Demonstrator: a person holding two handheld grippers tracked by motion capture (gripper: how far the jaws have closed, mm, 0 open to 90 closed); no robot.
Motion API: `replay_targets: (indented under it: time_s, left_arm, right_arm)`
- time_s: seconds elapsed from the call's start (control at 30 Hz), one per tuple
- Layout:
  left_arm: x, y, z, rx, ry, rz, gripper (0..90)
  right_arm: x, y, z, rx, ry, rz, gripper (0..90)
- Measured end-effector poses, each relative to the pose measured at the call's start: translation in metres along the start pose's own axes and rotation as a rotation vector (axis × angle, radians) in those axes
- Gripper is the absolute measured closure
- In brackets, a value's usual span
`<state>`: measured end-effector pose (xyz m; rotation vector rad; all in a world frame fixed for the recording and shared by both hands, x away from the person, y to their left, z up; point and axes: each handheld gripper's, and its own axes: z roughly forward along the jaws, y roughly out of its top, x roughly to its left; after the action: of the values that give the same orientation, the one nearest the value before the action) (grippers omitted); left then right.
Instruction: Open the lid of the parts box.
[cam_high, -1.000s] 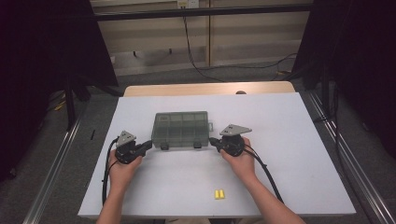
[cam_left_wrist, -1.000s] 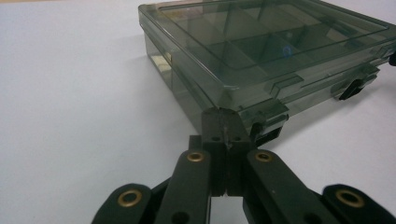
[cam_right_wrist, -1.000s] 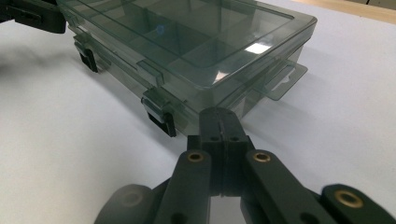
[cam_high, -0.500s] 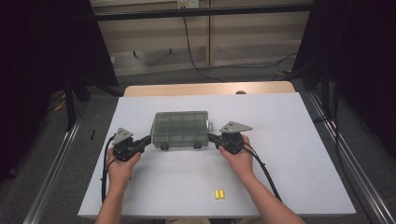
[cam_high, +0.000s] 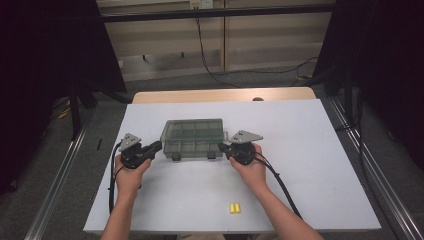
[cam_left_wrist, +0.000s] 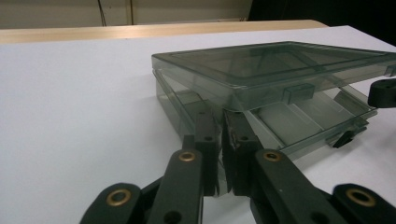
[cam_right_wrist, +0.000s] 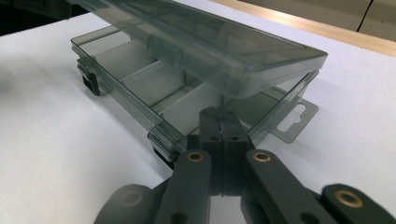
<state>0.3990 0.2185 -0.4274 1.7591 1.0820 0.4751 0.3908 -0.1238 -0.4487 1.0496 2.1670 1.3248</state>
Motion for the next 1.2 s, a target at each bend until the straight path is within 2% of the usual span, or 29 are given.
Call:
replay_targets:
  time_s: [0.13,0.53,0.57,0.73,0.8,0.9,1.03,1.1,1.2]
  left_arm:
    - [-0.003,0.008,0.000,-0.001,-0.001,0.020,81.0]
    - [-0.003,0.026,0.005,-0.023,0.017,0.027,81.3]
    - [-0.003,0.028,0.005,-0.014,0.021,0.039,81.3]
    - [0.000,0.033,0.009,-0.033,0.018,0.008,82.2]
    - [0.001,0.033,0.012,-0.021,0.022,0.014,82.3]
    - [0.001,0.036,0.014,-0.035,0.027,0.008,82.3]
    - [0.002,0.042,0.016,-0.036,0.038,0.024,82.3]
    - [0.002,0.043,0.017,-0.045,0.038,0.012,82.3]
    - [0.004,0.046,0.021,-0.036,0.050,0.024,82.3]
  right_arm:
    - [0.002,-0.001,0.001,-0.007,-0.013,-0.026,90.0]
    - [0.001,-0.002,0.003,-0.016,-0.012,-0.029,90.0]
    - [0.001,-0.002,0.003,-0.016,-0.012,-0.029,90.0]
    - [0.001,-0.002,0.003,-0.016,-0.010,-0.026,90.0]
    - [0.001,-0.002,0.003,-0.017,-0.009,-0.027,90.0]
    - [0.001,-0.002,0.003,-0.016,-0.009,-0.029,90.0]
    - [0.001,-0.002,0.003,-0.016,-0.006,-0.027,90.0]
    - [0.001,-0.002,0.003,-0.015,-0.006,-0.025,90.0]
    - [0.000,-0.002,0.003,-0.016,-0.004,-0.027,90.0]
